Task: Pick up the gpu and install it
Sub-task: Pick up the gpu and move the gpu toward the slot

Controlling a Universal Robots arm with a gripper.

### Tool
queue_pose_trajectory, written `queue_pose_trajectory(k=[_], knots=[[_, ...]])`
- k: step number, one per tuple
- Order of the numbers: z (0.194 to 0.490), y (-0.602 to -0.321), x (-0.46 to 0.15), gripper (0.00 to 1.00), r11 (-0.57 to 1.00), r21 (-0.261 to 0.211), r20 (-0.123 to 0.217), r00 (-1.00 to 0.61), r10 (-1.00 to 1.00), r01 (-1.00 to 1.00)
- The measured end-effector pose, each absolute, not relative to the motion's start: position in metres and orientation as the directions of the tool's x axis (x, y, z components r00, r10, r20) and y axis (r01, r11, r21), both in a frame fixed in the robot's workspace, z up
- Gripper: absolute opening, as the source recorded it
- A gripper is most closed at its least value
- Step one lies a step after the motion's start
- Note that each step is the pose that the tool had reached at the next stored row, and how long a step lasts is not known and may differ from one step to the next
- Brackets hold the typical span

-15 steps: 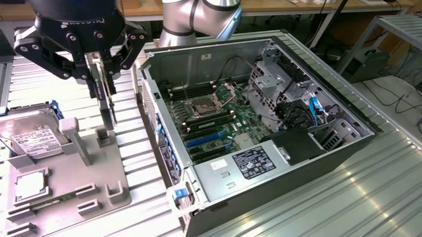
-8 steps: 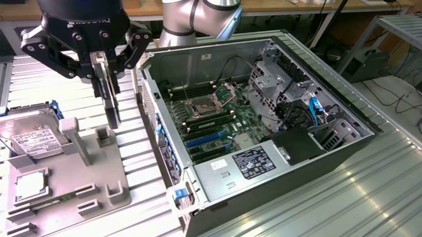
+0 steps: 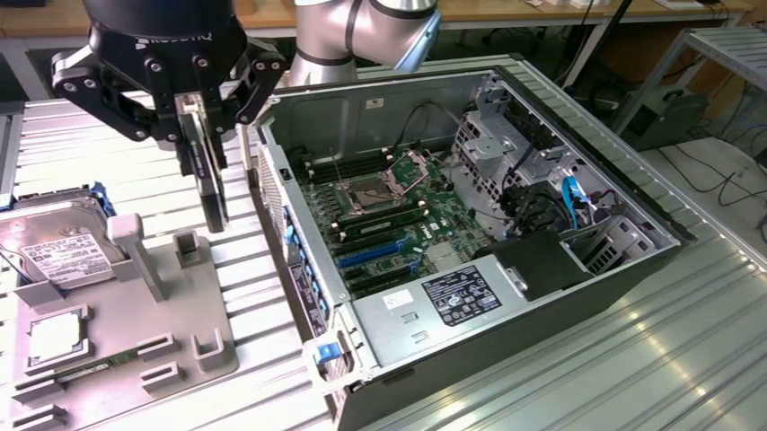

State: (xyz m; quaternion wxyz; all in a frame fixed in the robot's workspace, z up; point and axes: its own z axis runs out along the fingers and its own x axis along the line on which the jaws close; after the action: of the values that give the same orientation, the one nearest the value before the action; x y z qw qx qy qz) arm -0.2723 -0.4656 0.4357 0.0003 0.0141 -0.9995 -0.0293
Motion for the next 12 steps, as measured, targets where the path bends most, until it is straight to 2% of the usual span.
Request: queue_pose_trajectory(k=[12], knots=[[0.436,-0.466,-0.259,0.28,0.998,0.059,0.000,-1.000,-0.028,-0.028]])
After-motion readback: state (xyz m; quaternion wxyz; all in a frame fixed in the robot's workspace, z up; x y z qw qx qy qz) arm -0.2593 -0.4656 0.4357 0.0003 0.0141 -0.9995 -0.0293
